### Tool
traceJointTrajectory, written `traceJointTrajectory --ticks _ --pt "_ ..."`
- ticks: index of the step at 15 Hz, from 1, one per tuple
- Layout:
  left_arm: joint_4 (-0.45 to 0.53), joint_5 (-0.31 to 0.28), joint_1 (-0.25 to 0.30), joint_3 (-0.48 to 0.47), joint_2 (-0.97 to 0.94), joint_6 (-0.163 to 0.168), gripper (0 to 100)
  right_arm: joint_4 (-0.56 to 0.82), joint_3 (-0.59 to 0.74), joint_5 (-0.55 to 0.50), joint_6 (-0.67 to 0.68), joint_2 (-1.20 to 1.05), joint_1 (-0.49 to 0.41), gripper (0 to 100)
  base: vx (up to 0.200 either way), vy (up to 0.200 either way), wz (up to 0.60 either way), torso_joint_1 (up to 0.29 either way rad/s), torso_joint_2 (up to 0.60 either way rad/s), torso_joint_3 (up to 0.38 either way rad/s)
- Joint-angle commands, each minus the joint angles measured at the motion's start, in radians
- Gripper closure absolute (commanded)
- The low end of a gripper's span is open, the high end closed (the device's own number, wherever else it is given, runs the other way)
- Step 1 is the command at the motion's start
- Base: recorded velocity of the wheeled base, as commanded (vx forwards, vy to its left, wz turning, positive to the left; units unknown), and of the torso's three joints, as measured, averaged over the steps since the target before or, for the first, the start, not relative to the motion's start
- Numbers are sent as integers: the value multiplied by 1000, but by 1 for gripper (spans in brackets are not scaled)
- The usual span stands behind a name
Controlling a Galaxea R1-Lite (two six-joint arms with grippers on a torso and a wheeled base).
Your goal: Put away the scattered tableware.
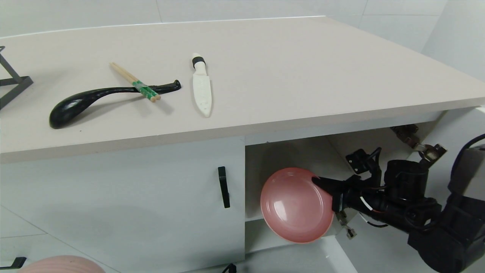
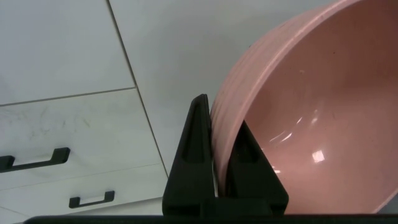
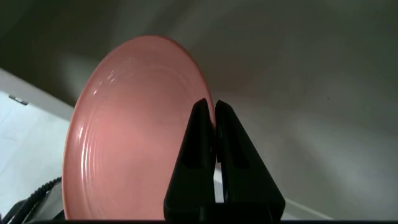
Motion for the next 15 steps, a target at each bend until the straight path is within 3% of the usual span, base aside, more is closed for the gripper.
traceJointTrajectory --ticks 1,10,15 --pt "0 0 0 0 1 1 100 -2 -51 -21 25 62 1 100 0 0 0 0 0 0" --pt "0 0 0 0 1 -1 100 -3 -185 -87 54 168 -4 100 0 0 0 0 0 0" --pt "0 -16 0 0 1 4 100 -26 -195 -87 56 170 0 100 0 0 0 0 0 0"
